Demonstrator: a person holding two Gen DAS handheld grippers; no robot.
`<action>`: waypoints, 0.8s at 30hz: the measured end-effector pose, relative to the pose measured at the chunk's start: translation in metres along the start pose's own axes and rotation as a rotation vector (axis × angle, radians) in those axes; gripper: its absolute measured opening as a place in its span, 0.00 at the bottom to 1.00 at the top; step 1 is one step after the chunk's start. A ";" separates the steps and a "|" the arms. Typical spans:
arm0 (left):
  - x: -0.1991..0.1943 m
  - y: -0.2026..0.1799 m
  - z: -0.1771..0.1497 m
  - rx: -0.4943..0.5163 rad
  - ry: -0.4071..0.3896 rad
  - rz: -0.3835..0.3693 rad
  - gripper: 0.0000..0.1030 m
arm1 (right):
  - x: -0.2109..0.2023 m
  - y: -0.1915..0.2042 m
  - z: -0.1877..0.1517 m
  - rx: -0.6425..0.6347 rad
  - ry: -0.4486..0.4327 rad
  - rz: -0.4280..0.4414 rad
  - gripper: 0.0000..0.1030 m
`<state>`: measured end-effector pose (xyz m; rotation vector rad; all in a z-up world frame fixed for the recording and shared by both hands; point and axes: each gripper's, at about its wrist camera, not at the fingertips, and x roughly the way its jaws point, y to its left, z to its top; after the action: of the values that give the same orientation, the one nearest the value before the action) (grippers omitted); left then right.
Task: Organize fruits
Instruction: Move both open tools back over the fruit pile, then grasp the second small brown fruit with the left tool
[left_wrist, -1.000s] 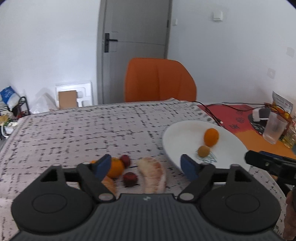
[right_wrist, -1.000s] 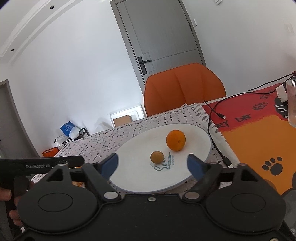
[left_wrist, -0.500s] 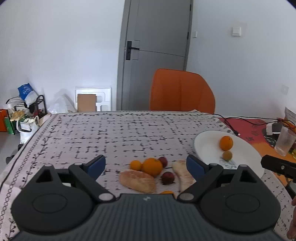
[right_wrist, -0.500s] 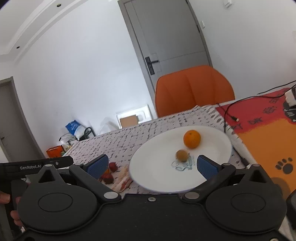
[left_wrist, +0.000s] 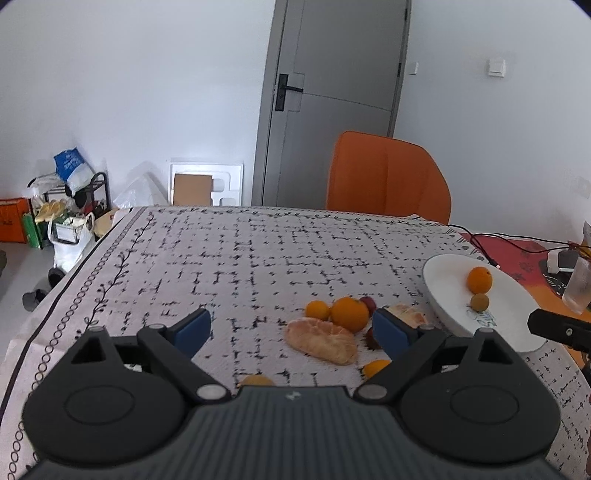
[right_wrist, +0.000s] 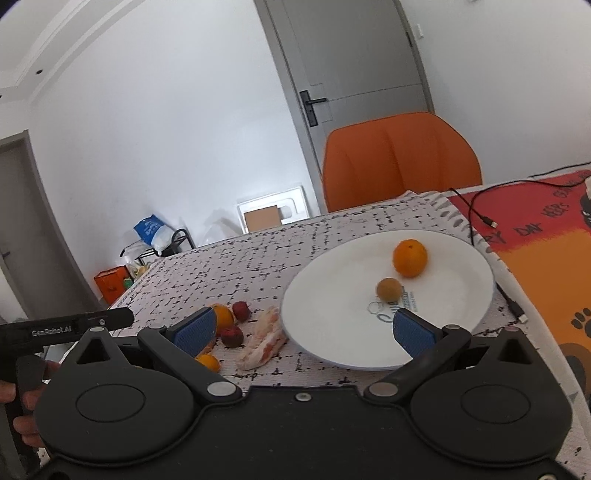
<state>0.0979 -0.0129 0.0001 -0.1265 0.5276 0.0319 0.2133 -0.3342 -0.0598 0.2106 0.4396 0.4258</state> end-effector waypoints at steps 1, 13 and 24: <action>0.000 0.003 -0.001 -0.006 0.001 0.001 0.90 | 0.000 0.003 -0.001 -0.007 -0.004 0.010 1.00; 0.003 0.023 -0.014 -0.039 0.025 0.013 0.90 | 0.016 0.024 -0.005 -0.047 0.038 0.063 0.79; 0.013 0.039 -0.024 -0.074 0.058 0.009 0.89 | 0.047 0.039 -0.018 -0.078 0.140 0.056 0.59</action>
<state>0.0949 0.0232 -0.0313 -0.1981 0.5852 0.0573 0.2302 -0.2770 -0.0815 0.1179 0.5545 0.5134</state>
